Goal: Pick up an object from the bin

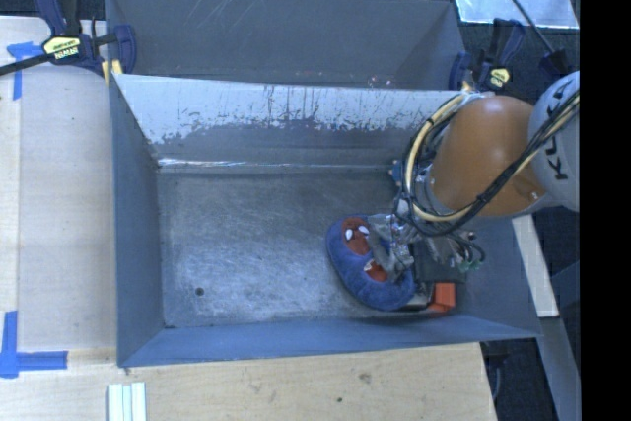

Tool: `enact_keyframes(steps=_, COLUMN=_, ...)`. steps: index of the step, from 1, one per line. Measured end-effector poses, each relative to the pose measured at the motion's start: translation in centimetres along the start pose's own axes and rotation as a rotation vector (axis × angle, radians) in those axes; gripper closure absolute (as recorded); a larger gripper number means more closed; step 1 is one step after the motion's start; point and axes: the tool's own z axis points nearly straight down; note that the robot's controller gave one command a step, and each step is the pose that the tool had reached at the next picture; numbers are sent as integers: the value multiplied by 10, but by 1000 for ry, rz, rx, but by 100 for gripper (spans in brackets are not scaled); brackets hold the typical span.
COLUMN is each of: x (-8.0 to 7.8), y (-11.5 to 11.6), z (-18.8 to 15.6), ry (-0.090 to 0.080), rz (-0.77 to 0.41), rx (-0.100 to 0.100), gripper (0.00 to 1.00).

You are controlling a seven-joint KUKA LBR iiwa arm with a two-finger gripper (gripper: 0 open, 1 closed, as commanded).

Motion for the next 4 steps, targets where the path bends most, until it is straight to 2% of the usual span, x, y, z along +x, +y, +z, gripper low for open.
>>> enact_keyframes(steps=1, x=1, y=0, z=1, ry=2, rz=0, rx=1, gripper=0)
enact_keyframes(steps=2, x=10, y=45, z=14, ry=0, rz=-1072, rx=-8, gripper=0)
enact_keyframes(steps=3, x=-25, y=63, z=27, ry=13, rz=-1572, rx=-22, gripper=0)
enact_keyframes(steps=4, x=-26, y=62, z=24, ry=11, rz=-1568, rx=-18, gripper=100)
